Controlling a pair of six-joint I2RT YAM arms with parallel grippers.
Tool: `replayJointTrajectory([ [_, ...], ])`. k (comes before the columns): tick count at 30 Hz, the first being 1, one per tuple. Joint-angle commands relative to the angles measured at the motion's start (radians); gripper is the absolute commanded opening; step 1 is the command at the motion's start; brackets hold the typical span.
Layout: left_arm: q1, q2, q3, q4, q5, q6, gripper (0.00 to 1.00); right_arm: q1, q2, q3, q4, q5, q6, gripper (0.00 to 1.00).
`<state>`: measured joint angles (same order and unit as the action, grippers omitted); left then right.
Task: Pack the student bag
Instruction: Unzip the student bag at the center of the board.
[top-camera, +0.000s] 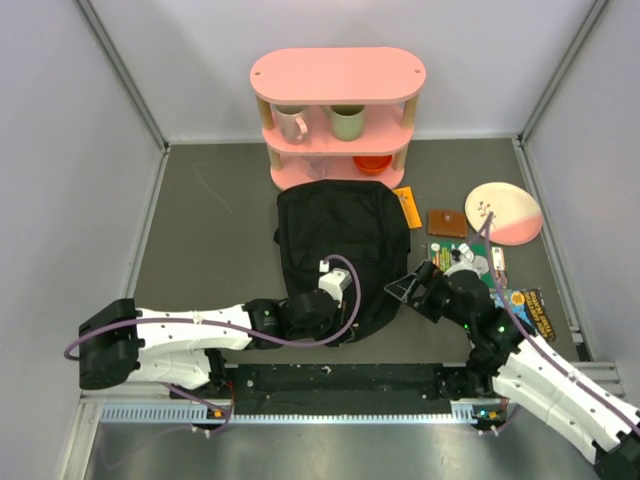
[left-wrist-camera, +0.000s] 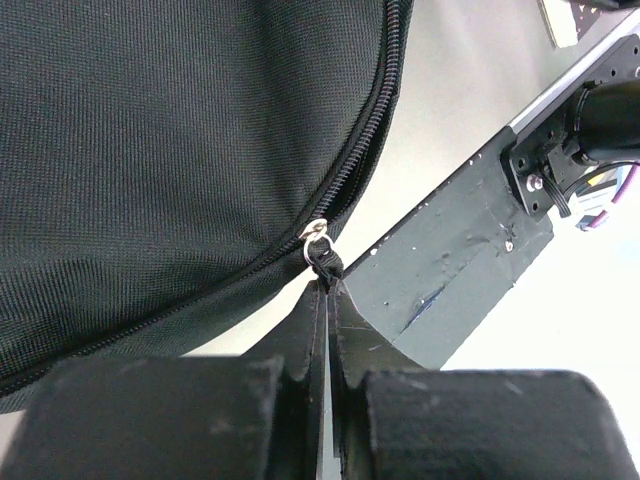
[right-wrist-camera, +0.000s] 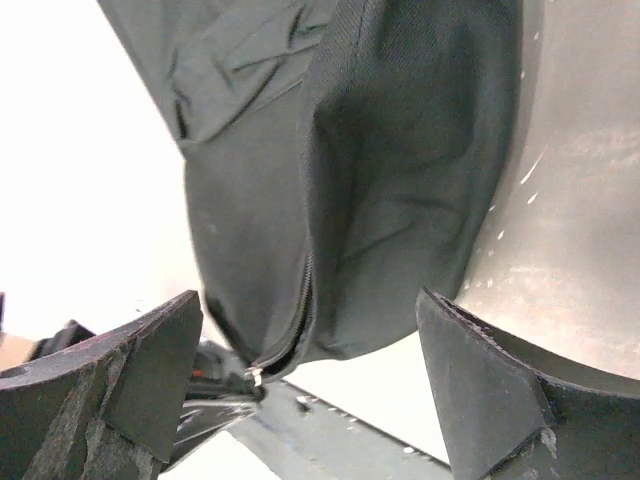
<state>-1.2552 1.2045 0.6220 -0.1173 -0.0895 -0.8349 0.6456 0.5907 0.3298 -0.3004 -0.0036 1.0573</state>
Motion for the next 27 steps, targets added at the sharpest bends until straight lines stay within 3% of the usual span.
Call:
replayJointTrajectory([
  [1, -0.010, 0.017, 0.038, 0.067, 0.023, 0.023, 0.00, 0.003, -0.120, -0.038, -0.009, -0.029, 0.233, 0.86],
  [7, -0.009, 0.000, 0.027, 0.068, 0.005, 0.019, 0.00, 0.045, 0.025, -0.038, 0.105, -0.081, 0.283, 0.83],
  [13, -0.009, -0.048, 0.013, 0.042, -0.050, 0.016, 0.00, 0.167, 0.219, 0.031, 0.196, -0.035, 0.300, 0.79],
  [15, -0.009, -0.056, 0.015, 0.025, -0.061, 0.020, 0.00, 0.178, 0.268, 0.041, 0.220, -0.027, 0.299, 0.71],
  [16, -0.009, -0.057, 0.015, 0.019, -0.064, 0.019, 0.00, 0.178, 0.276, 0.038, 0.233, -0.027, 0.300, 0.55],
  [18, -0.009, -0.068, 0.009, 0.011, -0.072, 0.017, 0.00, 0.178, 0.274, 0.037, 0.242, -0.006, 0.299, 0.41],
  [19, -0.009, -0.072, 0.007, -0.004, -0.081, 0.013, 0.00, 0.177, 0.268, 0.035, 0.238, 0.000, 0.299, 0.22],
  [21, -0.009, -0.085, -0.001, -0.033, -0.105, 0.002, 0.00, 0.175, 0.236, 0.031, 0.212, 0.066, 0.291, 0.05],
  [22, -0.009, -0.091, -0.001, -0.056, -0.137, -0.006, 0.00, 0.174, 0.225, 0.029, 0.201, 0.085, 0.279, 0.00],
  [27, -0.009, -0.144, -0.013, -0.252, -0.242, -0.055, 0.00, 0.094, 0.204, -0.001, 0.165, 0.093, 0.222, 0.00],
])
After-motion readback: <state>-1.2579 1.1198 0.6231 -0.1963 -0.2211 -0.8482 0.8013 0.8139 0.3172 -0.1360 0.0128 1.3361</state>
